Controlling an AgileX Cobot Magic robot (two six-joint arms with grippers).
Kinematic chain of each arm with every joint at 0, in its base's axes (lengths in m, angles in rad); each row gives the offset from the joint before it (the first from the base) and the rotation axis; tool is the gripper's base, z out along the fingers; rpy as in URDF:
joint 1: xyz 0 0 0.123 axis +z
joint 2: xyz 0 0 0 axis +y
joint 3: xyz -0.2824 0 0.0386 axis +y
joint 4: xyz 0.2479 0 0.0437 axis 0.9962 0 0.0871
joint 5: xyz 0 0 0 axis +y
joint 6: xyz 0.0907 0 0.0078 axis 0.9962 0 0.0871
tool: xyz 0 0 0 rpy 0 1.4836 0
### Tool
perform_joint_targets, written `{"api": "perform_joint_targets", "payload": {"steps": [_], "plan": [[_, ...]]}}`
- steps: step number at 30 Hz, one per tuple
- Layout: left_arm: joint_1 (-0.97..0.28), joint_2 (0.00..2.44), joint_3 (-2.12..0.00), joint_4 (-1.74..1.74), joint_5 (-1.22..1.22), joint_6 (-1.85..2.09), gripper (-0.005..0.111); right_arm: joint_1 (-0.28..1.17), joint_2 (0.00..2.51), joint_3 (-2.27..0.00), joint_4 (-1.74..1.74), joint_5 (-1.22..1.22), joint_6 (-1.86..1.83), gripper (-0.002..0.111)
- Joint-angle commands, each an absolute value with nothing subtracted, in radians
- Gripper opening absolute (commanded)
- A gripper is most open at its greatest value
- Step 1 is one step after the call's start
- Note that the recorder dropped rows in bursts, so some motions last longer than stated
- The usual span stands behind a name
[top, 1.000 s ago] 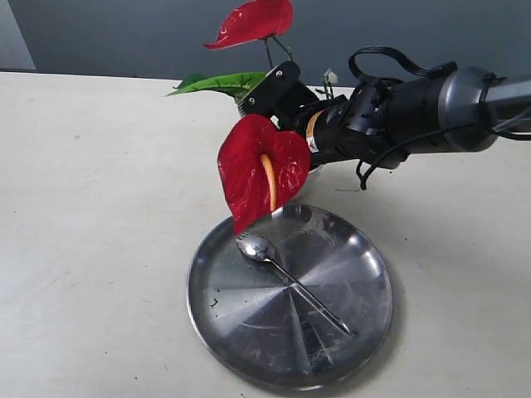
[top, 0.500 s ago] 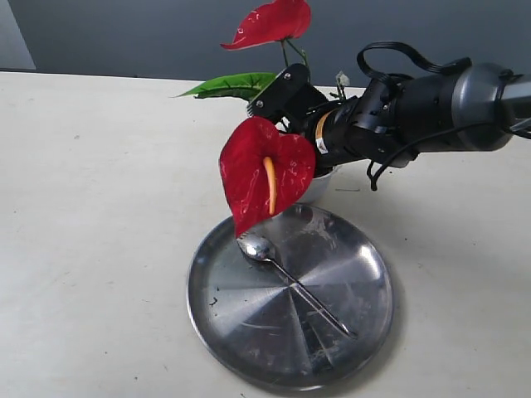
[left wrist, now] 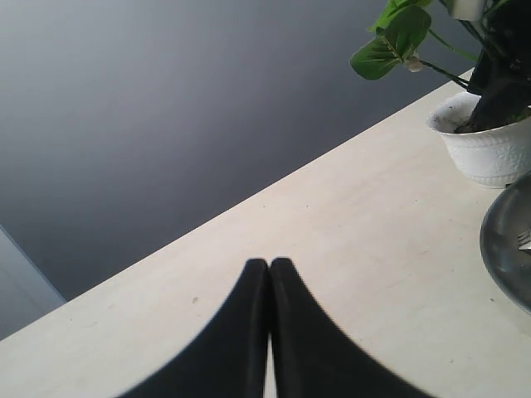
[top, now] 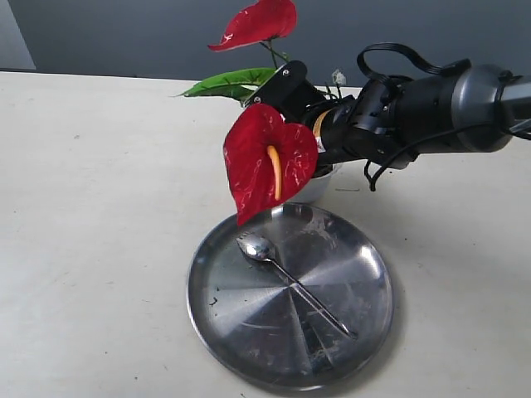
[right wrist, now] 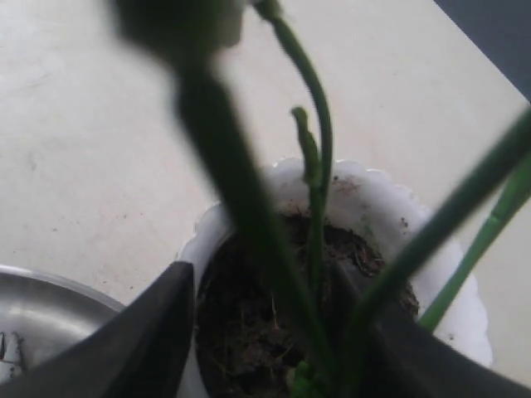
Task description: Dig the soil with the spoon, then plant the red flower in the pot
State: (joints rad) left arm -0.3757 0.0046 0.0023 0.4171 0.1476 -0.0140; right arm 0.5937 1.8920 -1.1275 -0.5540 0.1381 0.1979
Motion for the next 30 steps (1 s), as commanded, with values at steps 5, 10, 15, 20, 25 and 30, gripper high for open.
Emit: {"api": "perform_joint_targets", "payload": {"steps": [5,10,15,20,25,30], "plan": [[-0.382,0.0,0.0,0.409,0.135,-0.02,0.001,0.589,1.855,-1.123,-0.552,0.152,0.199,0.049],[-0.382,0.0,0.0,0.409,0.135,-0.02,0.001,0.589,1.849,-1.123,-0.552,0.167,0.201,0.049],[-0.382,0.0,0.0,0.409,0.135,-0.02,0.001,0.589,1.843,-1.123,-0.552,0.167,0.201,0.049],[-0.382,0.0,0.0,0.409,0.135,-0.02,0.001,0.589,1.827,-1.123,-0.552,0.165,0.201,0.049],[-0.382,0.0,0.0,0.409,0.135,-0.02,0.001,0.589,1.816,-1.123,-0.552,0.162,0.201,0.049],[-0.382,0.0,0.0,0.409,0.135,-0.02,0.001,0.589,1.807,-1.123,-0.552,0.163,0.201,0.049]]}}
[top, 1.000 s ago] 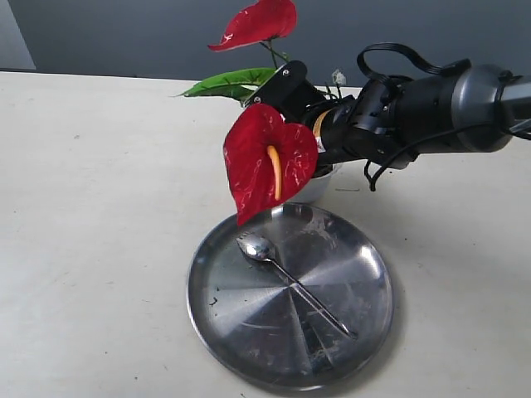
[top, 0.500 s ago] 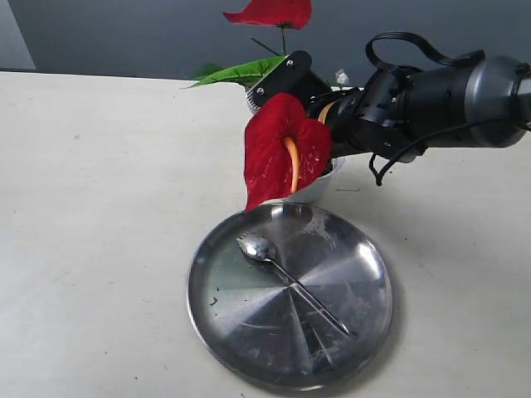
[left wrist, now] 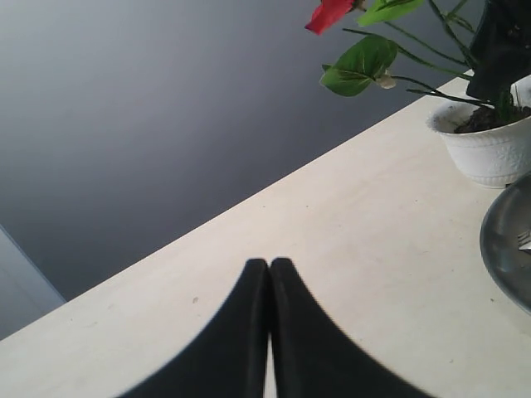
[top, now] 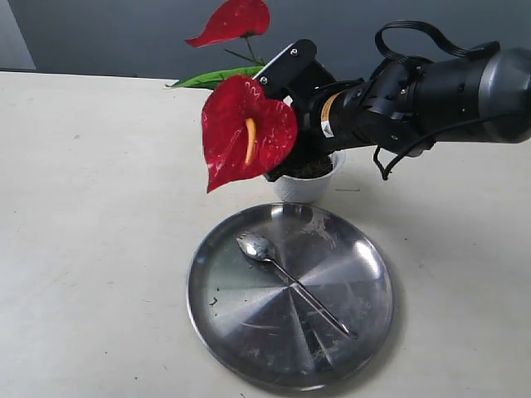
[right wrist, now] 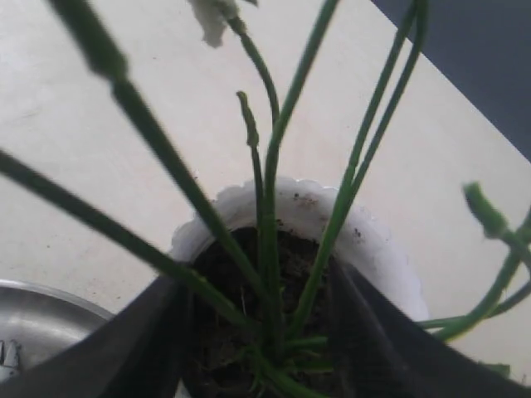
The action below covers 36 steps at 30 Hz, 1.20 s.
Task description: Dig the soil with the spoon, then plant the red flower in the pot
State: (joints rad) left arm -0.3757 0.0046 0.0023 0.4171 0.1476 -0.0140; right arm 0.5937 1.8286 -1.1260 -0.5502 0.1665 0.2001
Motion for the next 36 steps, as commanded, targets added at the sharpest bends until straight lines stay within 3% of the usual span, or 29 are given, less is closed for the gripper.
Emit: {"api": "perform_joint_targets", "payload": {"steps": [1,36], "plan": [[-0.382,0.0,0.0,0.409,0.135,-0.02,0.001,0.589,1.803,-1.123,-0.552,0.163,0.201,0.049],[-0.382,0.0,0.0,0.409,0.137,-0.02,0.001,0.589,1.683,-1.123,-0.458,0.333,0.203,0.048]]}}
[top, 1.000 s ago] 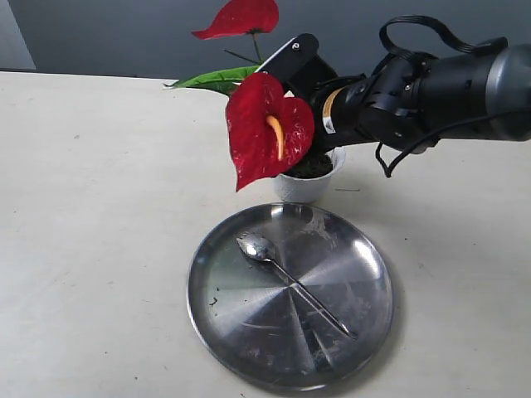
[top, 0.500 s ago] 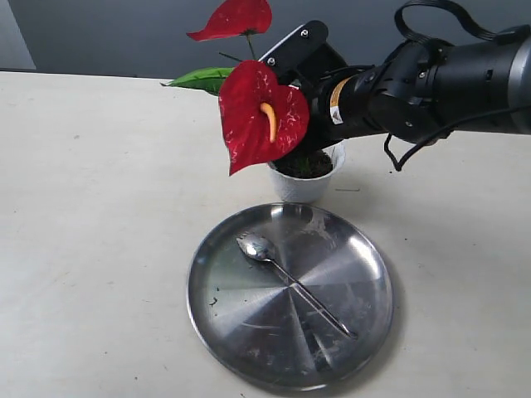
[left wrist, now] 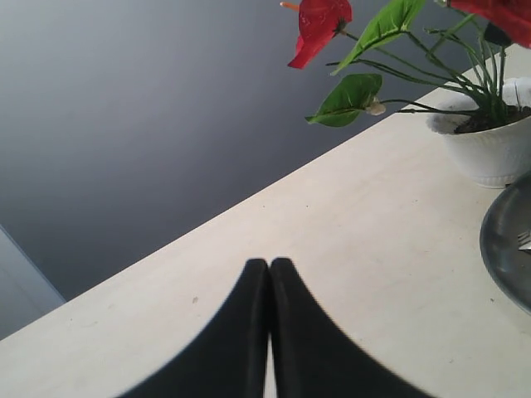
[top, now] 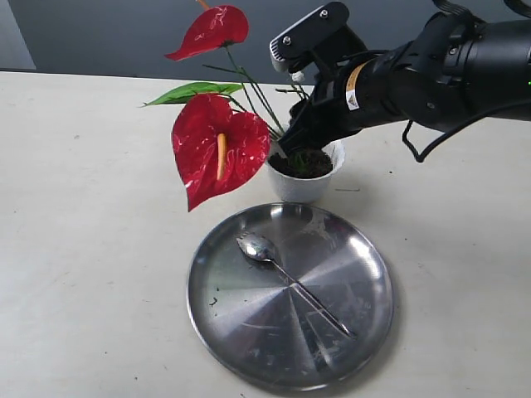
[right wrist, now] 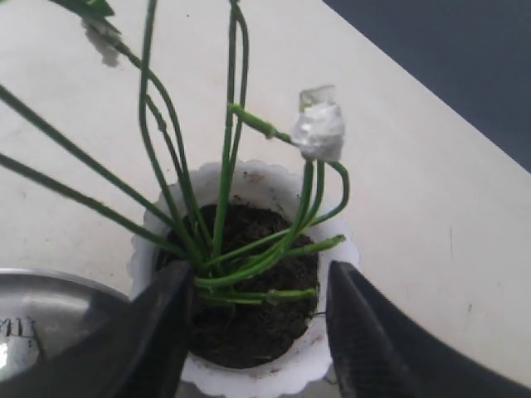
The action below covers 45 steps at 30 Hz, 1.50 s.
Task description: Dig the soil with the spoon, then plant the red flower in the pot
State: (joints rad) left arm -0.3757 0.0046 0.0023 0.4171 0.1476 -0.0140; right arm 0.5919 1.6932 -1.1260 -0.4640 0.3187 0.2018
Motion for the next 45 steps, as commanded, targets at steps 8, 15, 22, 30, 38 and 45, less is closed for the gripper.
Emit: {"api": "perform_joint_targets", "payload": {"steps": [8,15,22,30,38,45], "plan": [[-0.382,0.0,0.0,0.409,0.135,-0.02,0.001,0.589,1.673,-1.123,-0.458,0.387,0.203,0.048],[-0.382,0.0,0.0,0.409,0.135,-0.02,0.001,0.589,1.609,-1.123,-0.443,0.438,0.203,0.027],[-0.382,0.0,0.0,0.409,0.135,-0.02,0.001,0.589,1.469,-1.121,-0.454,0.671,0.205,0.022],[-0.382,0.0,0.0,0.409,0.135,-0.02,0.001,0.589,1.11,-0.934,-0.559,0.84,0.369,0.014],[-0.382,0.0,0.0,0.409,0.135,-0.02,0.001,0.589,0.685,-0.682,-0.559,0.847,0.568,0.013],[-0.382,0.0,0.0,0.409,0.135,-0.02,0.001,0.589,0.437,-0.638,-0.478,0.94,0.74,0.013]]}}
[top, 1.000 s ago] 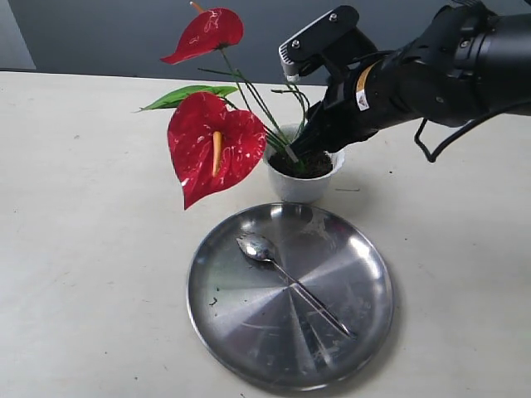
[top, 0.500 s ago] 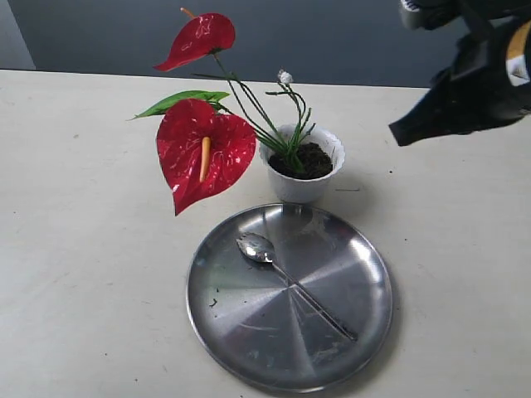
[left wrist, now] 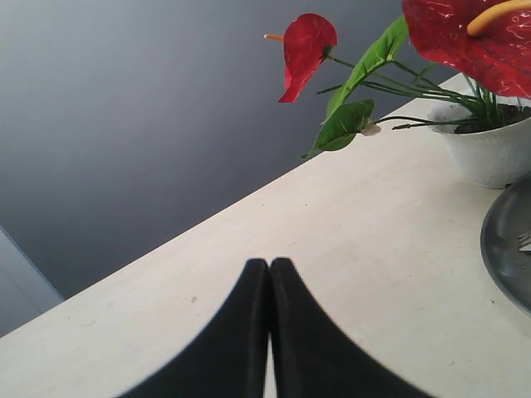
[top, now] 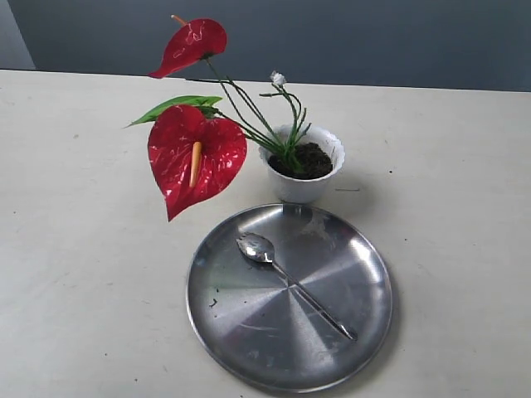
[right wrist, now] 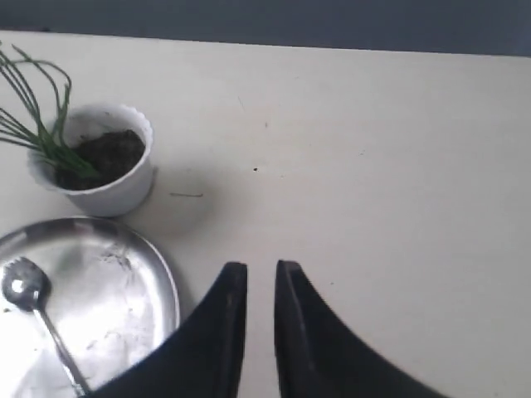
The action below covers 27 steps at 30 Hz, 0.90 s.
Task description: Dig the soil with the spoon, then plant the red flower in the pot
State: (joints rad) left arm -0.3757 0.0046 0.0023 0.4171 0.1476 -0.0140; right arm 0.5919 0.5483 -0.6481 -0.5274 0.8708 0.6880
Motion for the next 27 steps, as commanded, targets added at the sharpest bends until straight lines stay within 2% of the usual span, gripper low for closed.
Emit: {"api": "perform_joint_targets", "payload": {"steps": [1,11,13,16,20,21,27], "plan": [[-0.382,0.0,0.0,0.409,0.135,-0.02,0.001,0.589,0.41,-0.638,-0.476,0.951,0.74,0.013],[-0.382,0.0,0.0,0.409,0.135,-0.02,0.001,0.589,0.259,-0.638,-0.492,0.952,0.756,0.013],[-0.382,0.0,0.0,0.409,0.135,-0.02,0.001,0.589,0.259,-0.603,-0.527,0.879,0.752,0.013],[-0.382,0.0,0.0,0.409,0.135,-0.02,0.001,0.556,0.231,-0.452,-0.557,0.641,0.688,0.013],[-0.382,0.0,0.0,0.409,0.135,-0.02,0.001,0.37,0.152,-0.295,-0.376,0.484,0.555,0.013],[-0.382,0.0,0.0,0.409,0.135,-0.02,0.001,0.284,0.122,-0.266,-0.321,0.453,0.491,0.013],[-0.382,0.0,0.0,0.409,0.135,-0.02,0.001,0.042,0.018,-0.198,-0.09,0.387,0.202,0.013]]}}
